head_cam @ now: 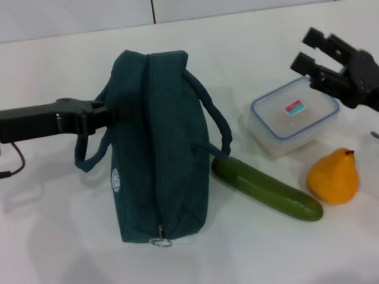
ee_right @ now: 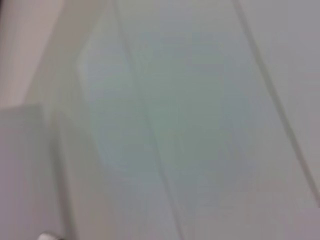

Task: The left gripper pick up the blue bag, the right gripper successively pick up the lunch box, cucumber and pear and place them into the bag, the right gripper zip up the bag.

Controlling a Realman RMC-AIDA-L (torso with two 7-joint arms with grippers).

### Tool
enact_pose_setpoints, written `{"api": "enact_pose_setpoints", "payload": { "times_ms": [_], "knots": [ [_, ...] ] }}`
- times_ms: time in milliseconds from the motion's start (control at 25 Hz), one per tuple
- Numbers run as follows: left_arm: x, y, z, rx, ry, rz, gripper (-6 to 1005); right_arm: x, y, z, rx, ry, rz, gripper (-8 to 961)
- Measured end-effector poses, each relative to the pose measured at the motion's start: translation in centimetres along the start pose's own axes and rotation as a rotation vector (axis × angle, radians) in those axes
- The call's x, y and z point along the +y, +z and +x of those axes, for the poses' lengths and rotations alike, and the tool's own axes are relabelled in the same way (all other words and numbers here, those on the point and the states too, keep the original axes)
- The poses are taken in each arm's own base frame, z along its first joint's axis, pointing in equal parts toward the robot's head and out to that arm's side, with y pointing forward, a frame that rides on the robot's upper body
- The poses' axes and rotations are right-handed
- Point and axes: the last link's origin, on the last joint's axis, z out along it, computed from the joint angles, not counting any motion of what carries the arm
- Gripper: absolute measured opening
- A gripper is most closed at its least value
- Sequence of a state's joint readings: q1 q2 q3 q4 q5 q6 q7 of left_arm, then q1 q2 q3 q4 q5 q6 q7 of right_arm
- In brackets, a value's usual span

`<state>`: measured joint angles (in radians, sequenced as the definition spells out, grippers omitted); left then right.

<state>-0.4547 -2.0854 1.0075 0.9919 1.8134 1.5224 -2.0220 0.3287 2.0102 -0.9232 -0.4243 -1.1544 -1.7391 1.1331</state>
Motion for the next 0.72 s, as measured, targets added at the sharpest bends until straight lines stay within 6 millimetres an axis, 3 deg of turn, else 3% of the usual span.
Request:
{"api": "enact_pose_setpoints", "payload": {
  "times_ms": [400, 720],
  "knots": [
    [0.1, -0.1, -0.7, 0.045, 0.088, -0.023, 70, 0.2, -3.5, 3.2, -0.167, 0.266, 0.265, 868],
    [-0.1, 0.3, -1.7, 0.024, 0.155, -0.031, 50, -0.2, -6.3, 3.9, -0.266, 0.496, 0.412, 868]
  ]
}}
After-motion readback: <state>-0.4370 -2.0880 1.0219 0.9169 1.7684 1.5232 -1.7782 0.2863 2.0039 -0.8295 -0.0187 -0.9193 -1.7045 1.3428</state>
